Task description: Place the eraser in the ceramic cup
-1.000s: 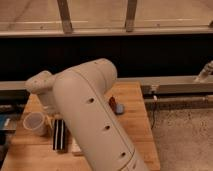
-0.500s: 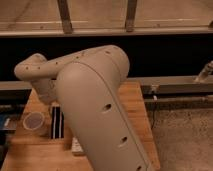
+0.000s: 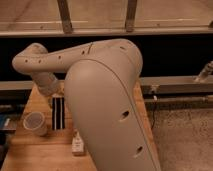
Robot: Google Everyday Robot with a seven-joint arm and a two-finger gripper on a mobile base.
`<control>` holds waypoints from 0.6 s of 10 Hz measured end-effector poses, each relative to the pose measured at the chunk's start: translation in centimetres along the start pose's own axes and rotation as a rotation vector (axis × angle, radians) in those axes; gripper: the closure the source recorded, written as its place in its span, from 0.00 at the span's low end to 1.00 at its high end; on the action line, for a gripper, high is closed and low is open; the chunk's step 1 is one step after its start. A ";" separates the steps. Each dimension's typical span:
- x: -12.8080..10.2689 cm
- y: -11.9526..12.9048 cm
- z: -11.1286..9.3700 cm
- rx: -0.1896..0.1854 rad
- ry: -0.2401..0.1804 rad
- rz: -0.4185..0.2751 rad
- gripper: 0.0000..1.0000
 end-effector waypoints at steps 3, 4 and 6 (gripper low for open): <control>-1.6 0.2 -0.5 -0.005 -0.045 -0.058 1.00; -2.4 0.3 -0.8 -0.007 -0.071 -0.087 1.00; -3.5 0.9 -1.6 -0.005 -0.101 -0.122 1.00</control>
